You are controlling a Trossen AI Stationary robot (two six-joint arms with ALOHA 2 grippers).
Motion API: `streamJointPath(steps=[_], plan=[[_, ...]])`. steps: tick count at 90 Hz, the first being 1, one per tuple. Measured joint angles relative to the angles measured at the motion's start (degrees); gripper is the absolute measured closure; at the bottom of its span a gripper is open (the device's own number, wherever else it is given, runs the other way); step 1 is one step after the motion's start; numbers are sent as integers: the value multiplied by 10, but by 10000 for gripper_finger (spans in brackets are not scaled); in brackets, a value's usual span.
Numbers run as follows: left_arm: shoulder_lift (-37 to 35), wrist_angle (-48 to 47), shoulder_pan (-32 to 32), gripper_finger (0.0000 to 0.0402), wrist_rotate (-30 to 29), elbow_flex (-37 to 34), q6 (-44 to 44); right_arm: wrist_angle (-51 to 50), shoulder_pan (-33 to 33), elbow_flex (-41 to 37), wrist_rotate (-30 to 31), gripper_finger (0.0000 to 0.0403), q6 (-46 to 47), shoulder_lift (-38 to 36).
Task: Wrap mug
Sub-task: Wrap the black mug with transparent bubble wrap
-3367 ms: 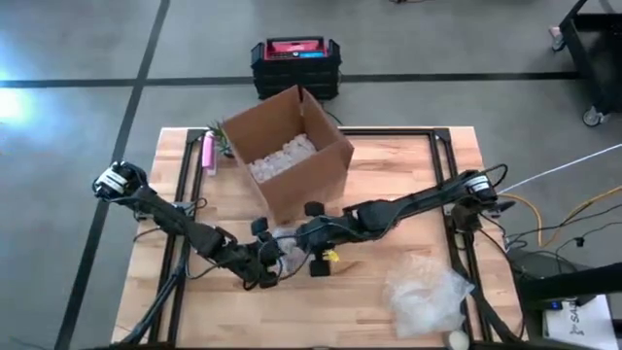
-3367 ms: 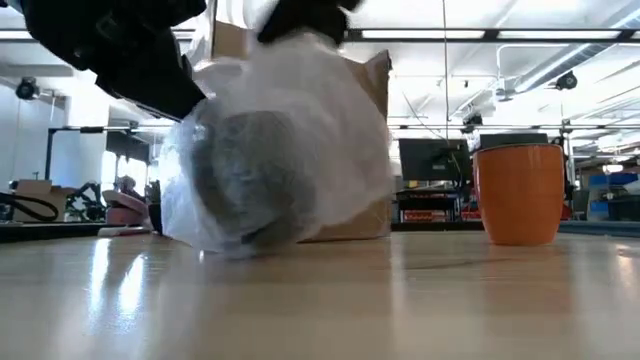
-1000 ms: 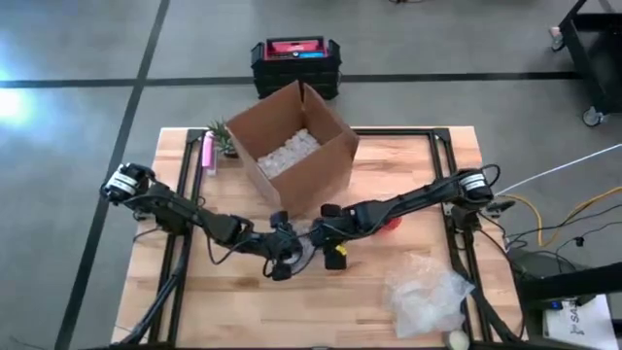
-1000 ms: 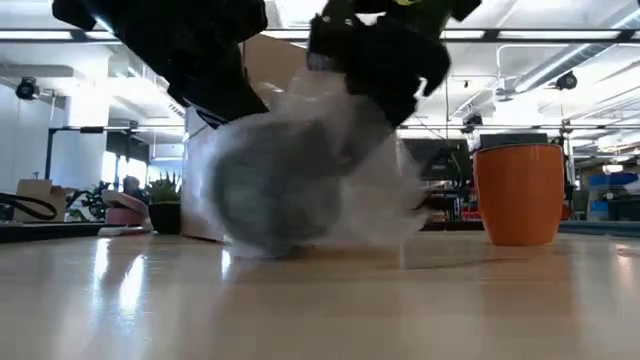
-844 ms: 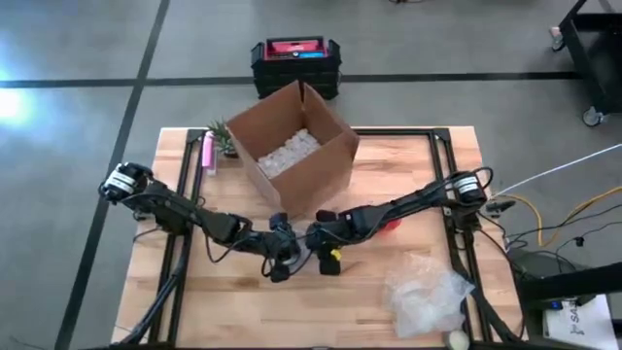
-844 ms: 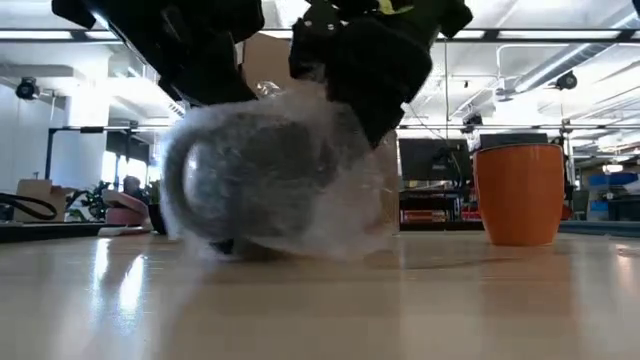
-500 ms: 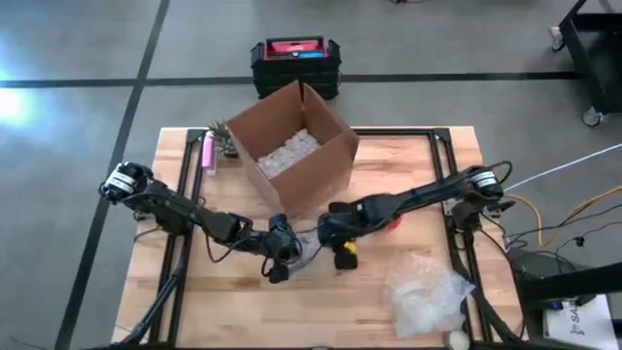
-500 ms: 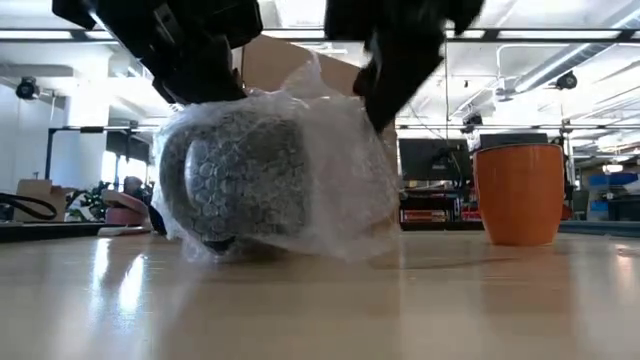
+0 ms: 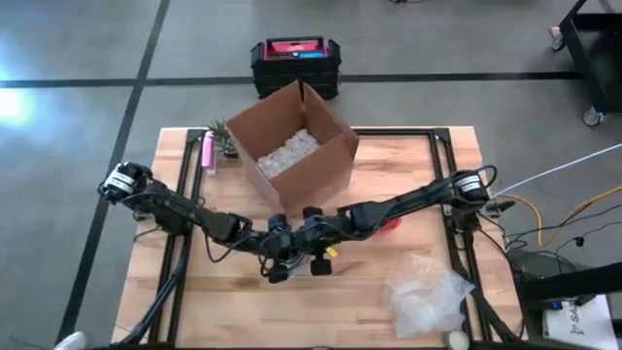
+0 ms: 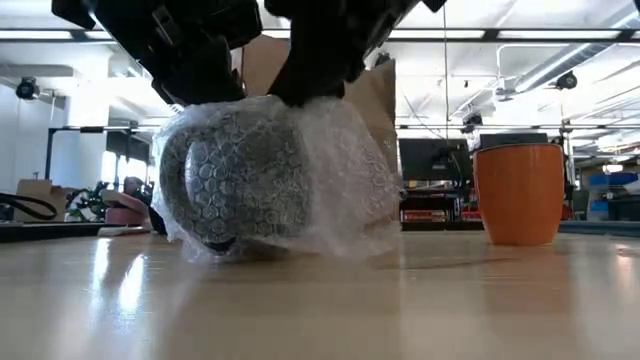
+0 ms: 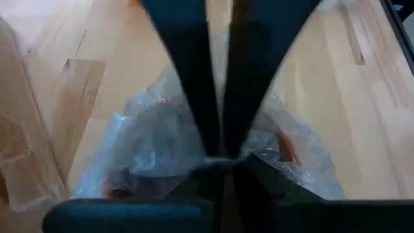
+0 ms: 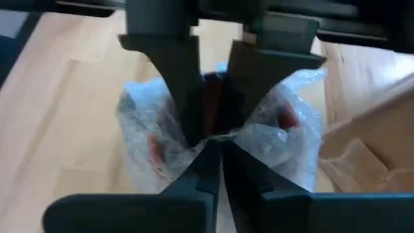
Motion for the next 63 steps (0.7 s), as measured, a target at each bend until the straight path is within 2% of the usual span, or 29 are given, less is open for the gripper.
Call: streamJointPath(steps=[11, 31, 46, 55, 63], plan=[[-17, -27, 0, 381, 1, 4, 0, -1, 0, 0, 2, 396, 0, 6], [-56, -129, -4, 381, -21, 65, -1, -6, 0, -1, 1, 401, -6, 9], [-61, -120, -5, 381, -77, 76, 32, -5, 0, -1, 1, 401, -7, 9], [-37, -96, 0, 381, -77, 61, 41, -6, 0, -1, 0, 401, -7, 9], [-11, -66, 1, 381, -50, 42, 37, -9, 0, -1, -1, 401, -8, 9]])
